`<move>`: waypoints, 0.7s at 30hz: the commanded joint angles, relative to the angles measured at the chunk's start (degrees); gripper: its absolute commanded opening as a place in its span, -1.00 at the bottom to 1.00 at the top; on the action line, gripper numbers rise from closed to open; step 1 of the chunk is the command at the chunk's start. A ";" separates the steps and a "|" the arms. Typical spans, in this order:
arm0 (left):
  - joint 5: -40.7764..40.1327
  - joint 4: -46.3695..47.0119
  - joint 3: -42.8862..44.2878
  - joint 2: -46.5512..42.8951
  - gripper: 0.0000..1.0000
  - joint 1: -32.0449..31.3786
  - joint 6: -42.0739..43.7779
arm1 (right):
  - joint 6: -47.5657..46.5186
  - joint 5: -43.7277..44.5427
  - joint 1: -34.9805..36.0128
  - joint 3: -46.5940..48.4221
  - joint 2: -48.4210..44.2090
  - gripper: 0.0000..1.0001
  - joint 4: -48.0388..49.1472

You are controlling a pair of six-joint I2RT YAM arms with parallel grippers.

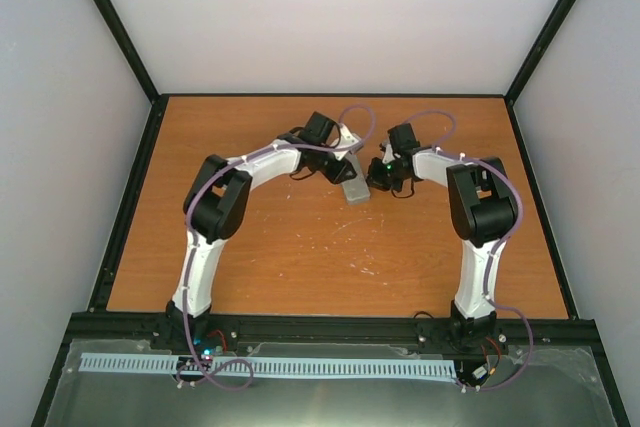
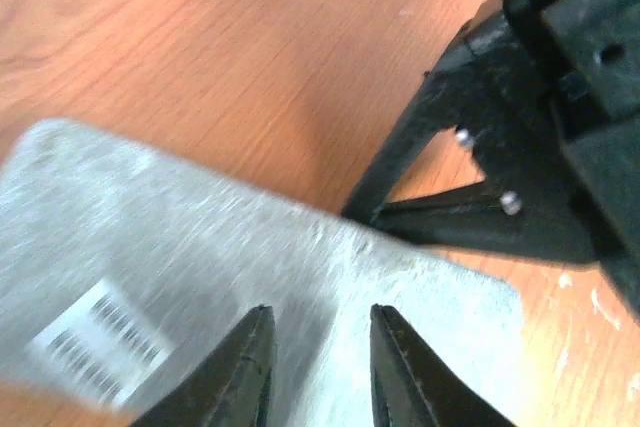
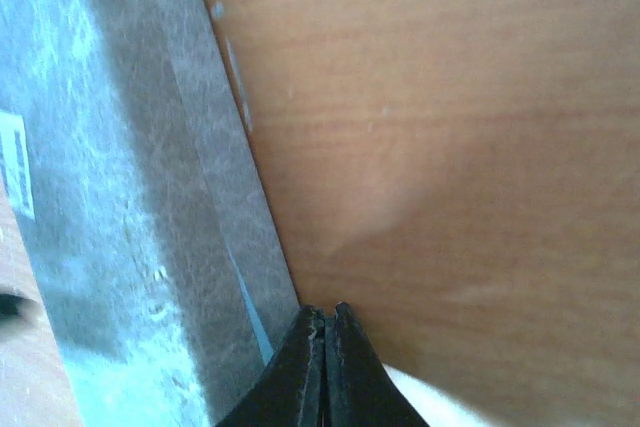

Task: Organize the sunglasses
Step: Close the sunglasses case at the center of the board, then reset both arms

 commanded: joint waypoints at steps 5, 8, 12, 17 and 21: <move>-5.38 0.26 -6.54 -15.59 0.10 8.71 1.09 | -0.03 -1.78 2.85 -5.12 -4.72 -0.94 -3.22; -5.80 0.05 -7.86 -18.89 0.45 11.40 0.49 | 0.13 0.36 2.82 -6.60 -7.80 -0.94 -3.47; -5.49 0.10 -9.57 -22.68 0.99 14.58 -2.91 | 0.20 6.99 2.03 -7.08 -15.31 -0.52 -6.65; -7.90 0.56 -13.57 -28.07 0.99 18.47 -5.14 | -0.75 13.18 -2.22 -7.07 -25.21 0.10 -12.03; -4.01 0.41 -18.19 -32.12 0.99 25.35 -8.63 | -3.11 18.11 -7.72 -7.93 -29.60 0.18 -17.18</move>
